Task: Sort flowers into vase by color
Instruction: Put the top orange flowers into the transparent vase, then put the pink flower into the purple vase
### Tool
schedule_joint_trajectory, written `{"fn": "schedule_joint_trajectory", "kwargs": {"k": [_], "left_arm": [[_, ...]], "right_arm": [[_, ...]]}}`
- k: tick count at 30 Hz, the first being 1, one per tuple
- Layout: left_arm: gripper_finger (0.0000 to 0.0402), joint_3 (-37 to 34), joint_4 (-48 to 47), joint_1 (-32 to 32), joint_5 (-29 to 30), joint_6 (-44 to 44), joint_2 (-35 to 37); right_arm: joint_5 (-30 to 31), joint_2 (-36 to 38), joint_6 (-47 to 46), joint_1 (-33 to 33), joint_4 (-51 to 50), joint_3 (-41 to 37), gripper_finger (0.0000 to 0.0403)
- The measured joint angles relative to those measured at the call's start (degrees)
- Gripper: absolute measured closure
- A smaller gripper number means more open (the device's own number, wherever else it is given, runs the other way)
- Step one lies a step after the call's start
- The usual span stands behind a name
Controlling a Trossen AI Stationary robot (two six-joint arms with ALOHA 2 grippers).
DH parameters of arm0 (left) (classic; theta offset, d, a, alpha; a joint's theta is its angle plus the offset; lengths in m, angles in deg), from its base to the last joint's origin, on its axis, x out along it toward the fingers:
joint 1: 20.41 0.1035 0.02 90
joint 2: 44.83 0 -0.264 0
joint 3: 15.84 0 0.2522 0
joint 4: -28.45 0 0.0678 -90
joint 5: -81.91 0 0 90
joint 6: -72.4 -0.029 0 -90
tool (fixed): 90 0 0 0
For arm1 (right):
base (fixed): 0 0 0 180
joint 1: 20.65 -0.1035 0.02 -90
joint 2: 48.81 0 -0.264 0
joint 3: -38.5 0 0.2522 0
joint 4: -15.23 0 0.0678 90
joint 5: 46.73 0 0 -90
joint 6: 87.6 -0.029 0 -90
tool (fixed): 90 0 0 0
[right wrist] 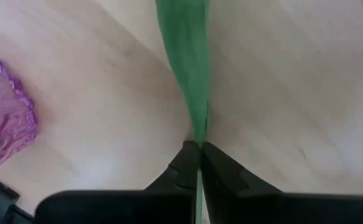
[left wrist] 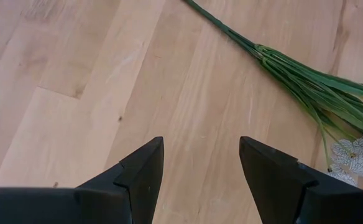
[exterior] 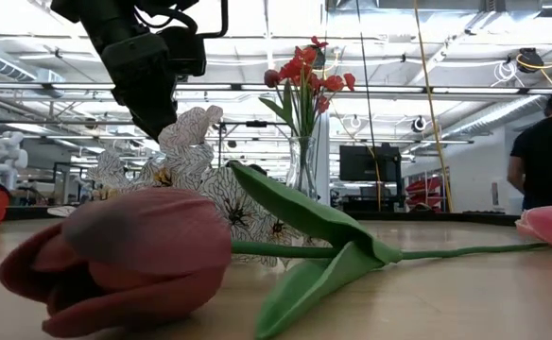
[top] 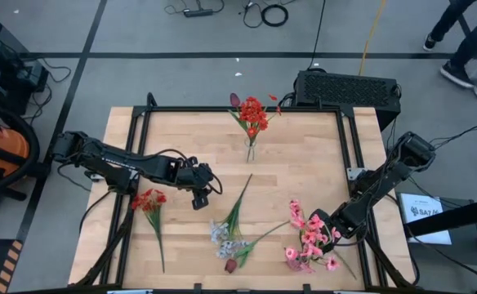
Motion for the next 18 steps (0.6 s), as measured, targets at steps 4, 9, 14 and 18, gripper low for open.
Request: {"fn": "schedule_joint_trajectory", "kwargs": {"k": [4, 9, 14, 18], "left_arm": [[0.0185, 0.00, 0.02, 0.00, -0.04, 0.03, 0.00], [0.0185, 0.00, 0.37, -0.33, -0.07, 0.07, 0.00], [0.0185, -0.02, 0.95, -1.23, -0.11, 1.39, 0.00], [0.0185, -0.02, 1.60, -2.35, -0.09, 2.65, 0.00]], "right_arm": [[5.25, 3.18, -3.38, -0.05, -2.53, -0.40, 0.0400], [8.94, 9.01, -7.39, 0.04, -10.23, -0.57, 0.0401], [16.54, 15.90, -11.11, -0.67, -15.82, -0.48, 0.0402], [22.68, 21.37, -14.56, -2.61, -17.80, -0.45, 0.0402]]}}
